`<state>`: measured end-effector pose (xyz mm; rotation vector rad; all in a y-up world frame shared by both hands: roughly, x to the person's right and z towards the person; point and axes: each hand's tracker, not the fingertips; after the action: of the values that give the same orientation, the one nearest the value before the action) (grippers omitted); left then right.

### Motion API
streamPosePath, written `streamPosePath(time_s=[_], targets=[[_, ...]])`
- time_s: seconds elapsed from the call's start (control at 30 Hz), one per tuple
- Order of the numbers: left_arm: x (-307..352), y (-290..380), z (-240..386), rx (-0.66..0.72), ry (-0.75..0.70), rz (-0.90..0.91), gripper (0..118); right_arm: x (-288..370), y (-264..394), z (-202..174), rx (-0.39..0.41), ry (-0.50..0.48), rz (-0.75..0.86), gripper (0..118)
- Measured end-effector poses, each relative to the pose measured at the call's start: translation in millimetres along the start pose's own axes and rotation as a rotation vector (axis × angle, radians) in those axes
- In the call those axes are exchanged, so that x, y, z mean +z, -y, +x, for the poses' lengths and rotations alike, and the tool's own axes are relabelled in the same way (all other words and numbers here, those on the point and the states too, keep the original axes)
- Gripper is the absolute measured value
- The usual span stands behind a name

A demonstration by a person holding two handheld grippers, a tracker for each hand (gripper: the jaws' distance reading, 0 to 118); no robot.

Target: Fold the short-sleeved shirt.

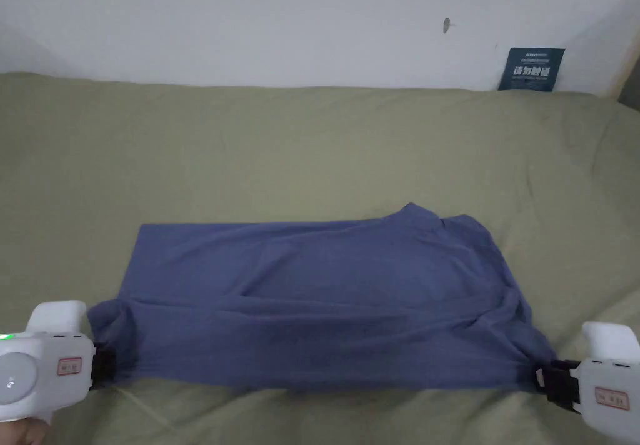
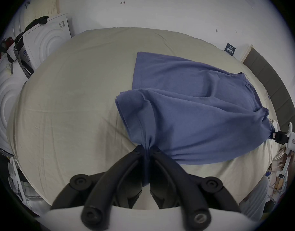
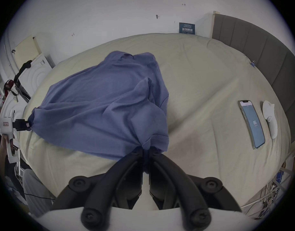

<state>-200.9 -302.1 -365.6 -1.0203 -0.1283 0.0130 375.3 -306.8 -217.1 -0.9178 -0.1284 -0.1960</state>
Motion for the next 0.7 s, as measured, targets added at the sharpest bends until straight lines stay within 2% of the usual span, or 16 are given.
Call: streamPosePath(time_s=[0.13,0.37,0.6,0.63,0.67,0.7], targets=[[25,16,-1,-0.026,-0.001,-0.003,4,27,14,1,0.008,-0.001,0.014,8],[68,79,-18,-0.033,0.013,-0.029,4,75,80,2,-0.014,-0.041,-0.019,8],[70,106,-35,0.011,0.031,-0.064,4,79,111,3,-0.055,-0.067,-0.049,9],[70,105,-35,0.016,0.036,-0.053,5,78,110,3,-0.065,-0.07,-0.044,16],[71,104,-36,0.022,0.043,-0.028,14,79,106,2,-0.082,-0.071,-0.035,42],[73,103,-37,0.026,0.034,-0.019,57,79,103,1,-0.097,-0.066,-0.034,96]])
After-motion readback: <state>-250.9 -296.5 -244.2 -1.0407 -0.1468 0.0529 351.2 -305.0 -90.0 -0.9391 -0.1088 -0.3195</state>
